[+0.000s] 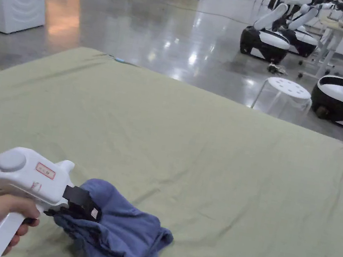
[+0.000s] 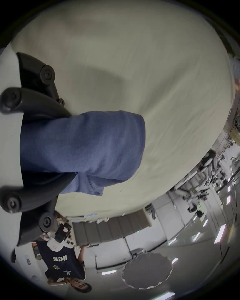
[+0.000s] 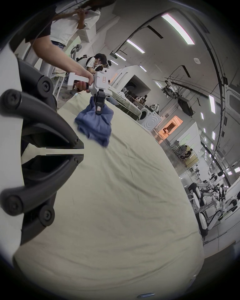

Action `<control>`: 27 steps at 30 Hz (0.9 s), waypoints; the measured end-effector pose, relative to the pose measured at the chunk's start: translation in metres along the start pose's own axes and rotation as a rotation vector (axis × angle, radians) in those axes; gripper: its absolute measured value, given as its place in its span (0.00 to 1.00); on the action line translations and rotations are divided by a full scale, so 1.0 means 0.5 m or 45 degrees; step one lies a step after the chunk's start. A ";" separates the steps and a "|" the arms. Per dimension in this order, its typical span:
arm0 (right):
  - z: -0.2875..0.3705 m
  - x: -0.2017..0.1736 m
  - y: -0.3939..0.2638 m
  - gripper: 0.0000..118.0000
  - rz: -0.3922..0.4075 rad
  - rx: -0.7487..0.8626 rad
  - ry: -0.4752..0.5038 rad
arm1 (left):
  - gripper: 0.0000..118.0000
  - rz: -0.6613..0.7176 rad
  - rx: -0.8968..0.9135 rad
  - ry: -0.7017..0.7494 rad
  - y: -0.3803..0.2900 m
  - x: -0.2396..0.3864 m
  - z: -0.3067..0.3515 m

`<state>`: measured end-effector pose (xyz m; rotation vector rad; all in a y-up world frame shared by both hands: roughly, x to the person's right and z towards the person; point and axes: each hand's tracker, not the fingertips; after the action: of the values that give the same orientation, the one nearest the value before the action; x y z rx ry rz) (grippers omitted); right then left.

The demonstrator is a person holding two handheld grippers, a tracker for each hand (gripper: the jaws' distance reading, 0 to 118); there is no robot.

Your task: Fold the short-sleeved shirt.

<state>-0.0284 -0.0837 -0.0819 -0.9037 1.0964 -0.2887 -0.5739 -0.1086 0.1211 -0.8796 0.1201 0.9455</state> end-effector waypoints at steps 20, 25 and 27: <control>0.004 -0.079 0.010 0.07 0.156 -0.017 -0.050 | 0.90 -0.187 0.238 0.349 0.026 -0.104 0.354; 0.053 -0.096 0.047 0.07 0.267 0.097 -0.192 | 0.90 -0.606 0.579 0.554 -0.031 0.152 0.329; 0.074 -0.102 0.065 0.07 0.315 0.178 -0.287 | 0.90 -0.751 0.703 0.574 -0.087 0.260 0.272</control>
<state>-0.0273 -0.0142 -0.0679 -0.6508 0.9542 -0.0551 -0.4996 0.0602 0.1787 -0.5438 0.4577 0.1292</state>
